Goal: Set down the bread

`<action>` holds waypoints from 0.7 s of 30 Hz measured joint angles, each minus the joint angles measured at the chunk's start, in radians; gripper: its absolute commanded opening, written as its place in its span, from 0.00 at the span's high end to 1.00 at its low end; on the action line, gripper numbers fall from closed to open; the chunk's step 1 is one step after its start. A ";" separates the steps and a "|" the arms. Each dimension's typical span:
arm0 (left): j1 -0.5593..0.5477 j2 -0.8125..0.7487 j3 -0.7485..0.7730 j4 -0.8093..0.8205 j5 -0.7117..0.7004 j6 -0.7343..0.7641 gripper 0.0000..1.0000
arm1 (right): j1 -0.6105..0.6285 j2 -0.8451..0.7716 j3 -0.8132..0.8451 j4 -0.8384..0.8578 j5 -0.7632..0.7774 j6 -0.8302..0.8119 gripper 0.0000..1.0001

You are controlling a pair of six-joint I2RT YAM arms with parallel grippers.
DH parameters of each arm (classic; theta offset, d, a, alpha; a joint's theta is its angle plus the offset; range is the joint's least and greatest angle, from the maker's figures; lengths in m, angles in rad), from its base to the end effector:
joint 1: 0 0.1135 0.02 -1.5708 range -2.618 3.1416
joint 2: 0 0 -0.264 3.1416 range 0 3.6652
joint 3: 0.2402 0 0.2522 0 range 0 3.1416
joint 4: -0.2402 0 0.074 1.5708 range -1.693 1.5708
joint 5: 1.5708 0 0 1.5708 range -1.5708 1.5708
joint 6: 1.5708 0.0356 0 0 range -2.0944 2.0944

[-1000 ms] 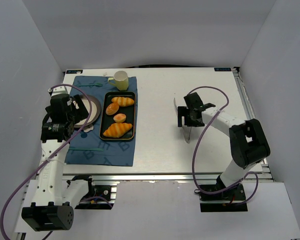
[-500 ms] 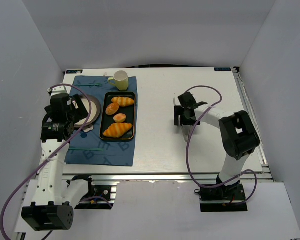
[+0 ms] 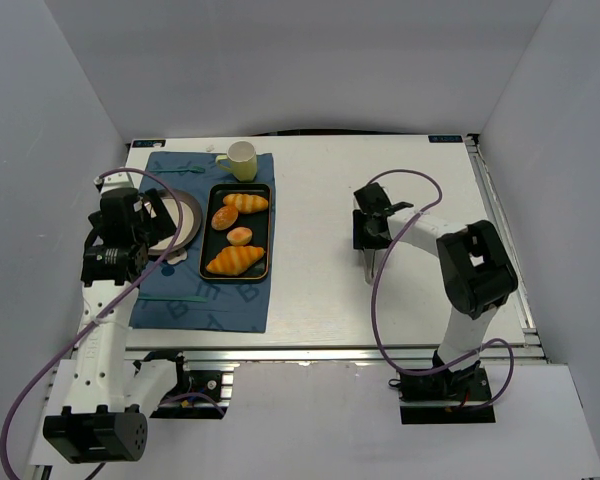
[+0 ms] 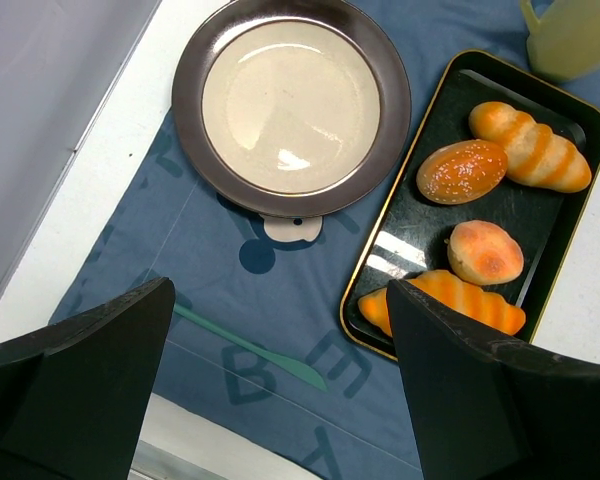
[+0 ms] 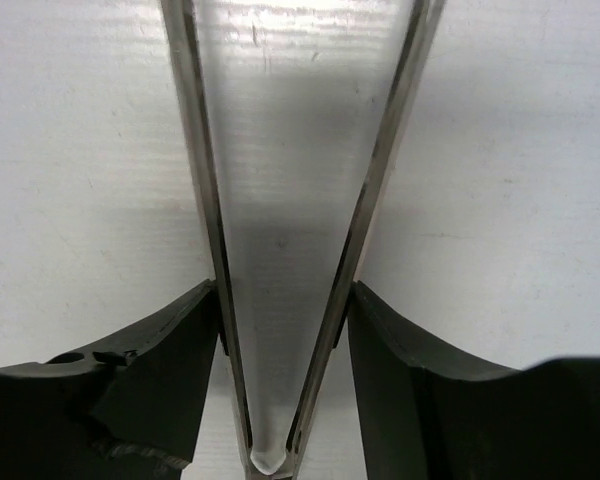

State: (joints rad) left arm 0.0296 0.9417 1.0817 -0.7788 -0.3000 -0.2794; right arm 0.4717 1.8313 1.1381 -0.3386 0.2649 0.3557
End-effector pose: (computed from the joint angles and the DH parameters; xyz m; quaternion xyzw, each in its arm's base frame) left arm 0.1852 0.0160 0.3562 -0.2023 0.8625 0.0771 0.4574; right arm 0.3342 0.1600 0.1652 -0.0203 0.9559 -0.0105 0.2928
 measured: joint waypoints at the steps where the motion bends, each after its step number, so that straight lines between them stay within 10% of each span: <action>1: 0.000 -0.001 0.000 0.000 0.000 0.000 0.02 | 0.000 -0.006 0.000 -0.010 0.000 -0.005 0.43; 21: 0.000 0.008 0.097 -0.022 0.000 -0.014 0.02 | 0.188 -0.324 0.282 -0.408 -0.263 -0.340 0.45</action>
State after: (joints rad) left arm 0.0296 0.9501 1.1782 -0.8005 -0.2996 -0.2935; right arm 0.6601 1.5070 1.4204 -0.7464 0.0017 0.0162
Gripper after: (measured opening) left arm 0.983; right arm 0.561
